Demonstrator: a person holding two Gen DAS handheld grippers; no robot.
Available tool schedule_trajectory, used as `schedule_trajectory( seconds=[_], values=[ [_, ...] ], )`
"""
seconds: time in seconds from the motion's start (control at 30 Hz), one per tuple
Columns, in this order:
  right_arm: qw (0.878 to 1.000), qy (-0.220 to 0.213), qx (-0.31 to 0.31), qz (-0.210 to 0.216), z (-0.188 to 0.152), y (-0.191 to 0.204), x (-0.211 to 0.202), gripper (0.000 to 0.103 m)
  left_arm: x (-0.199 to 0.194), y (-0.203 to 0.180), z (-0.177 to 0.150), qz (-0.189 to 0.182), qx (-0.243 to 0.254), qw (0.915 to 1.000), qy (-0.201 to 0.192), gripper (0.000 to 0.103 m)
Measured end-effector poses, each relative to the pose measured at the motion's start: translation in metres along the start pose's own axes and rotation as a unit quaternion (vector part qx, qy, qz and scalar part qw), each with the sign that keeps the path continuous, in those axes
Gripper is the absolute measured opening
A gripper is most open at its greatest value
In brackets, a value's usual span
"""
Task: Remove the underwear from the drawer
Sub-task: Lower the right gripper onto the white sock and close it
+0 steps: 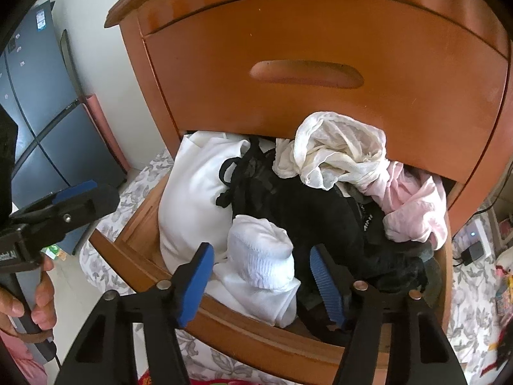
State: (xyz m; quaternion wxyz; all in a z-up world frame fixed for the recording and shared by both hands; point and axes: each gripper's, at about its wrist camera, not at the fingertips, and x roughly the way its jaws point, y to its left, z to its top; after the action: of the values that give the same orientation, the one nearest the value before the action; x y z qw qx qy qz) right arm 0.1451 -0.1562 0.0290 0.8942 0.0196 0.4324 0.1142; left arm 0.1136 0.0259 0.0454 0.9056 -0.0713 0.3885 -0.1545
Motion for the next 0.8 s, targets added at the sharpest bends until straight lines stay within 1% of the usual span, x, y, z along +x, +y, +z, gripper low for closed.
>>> schedule_trajectory(
  seconds=[0.03,0.1,0.17,0.23,0.3,0.43,0.57,0.7,0.8],
  values=[
    [1.0,0.001,0.002,0.0,0.0,-0.001,0.002,0.06,0.0,0.0,0.0,0.003,-0.004,1.0,0.001,0.103],
    [1.0,0.004,0.003,-0.005,-0.001,-0.002,0.006,0.059,0.001,0.001,0.0,0.01,-0.018,0.9998,0.003,0.103],
    [1.0,0.006,0.005,-0.01,-0.003,-0.005,0.012,0.057,0.002,-0.001,0.0,0.014,-0.027,0.9995,0.002,0.103],
    [1.0,0.004,0.014,0.001,-0.006,-0.01,0.016,0.054,0.003,-0.005,-0.001,0.02,-0.027,0.9994,0.0,0.103],
    [1.0,-0.001,0.018,0.011,-0.009,-0.015,0.017,0.054,0.005,-0.01,-0.001,0.031,-0.029,0.9991,0.002,0.103],
    [1.0,-0.013,0.012,0.02,-0.013,-0.015,0.016,0.054,0.01,-0.017,0.0,0.039,-0.047,0.9981,0.006,0.103],
    [0.999,-0.018,0.012,0.03,-0.015,-0.017,0.016,0.054,0.009,-0.027,0.002,0.059,-0.051,0.9969,0.0,0.103],
    [0.998,-0.024,0.018,0.055,-0.019,-0.019,0.022,0.045,0.009,-0.03,0.007,0.072,-0.071,0.9949,-0.006,0.103],
    [0.997,-0.033,0.015,0.064,-0.02,-0.021,0.022,0.041,0.014,-0.034,0.012,0.086,-0.085,0.9926,-0.01,0.103]
  ],
)
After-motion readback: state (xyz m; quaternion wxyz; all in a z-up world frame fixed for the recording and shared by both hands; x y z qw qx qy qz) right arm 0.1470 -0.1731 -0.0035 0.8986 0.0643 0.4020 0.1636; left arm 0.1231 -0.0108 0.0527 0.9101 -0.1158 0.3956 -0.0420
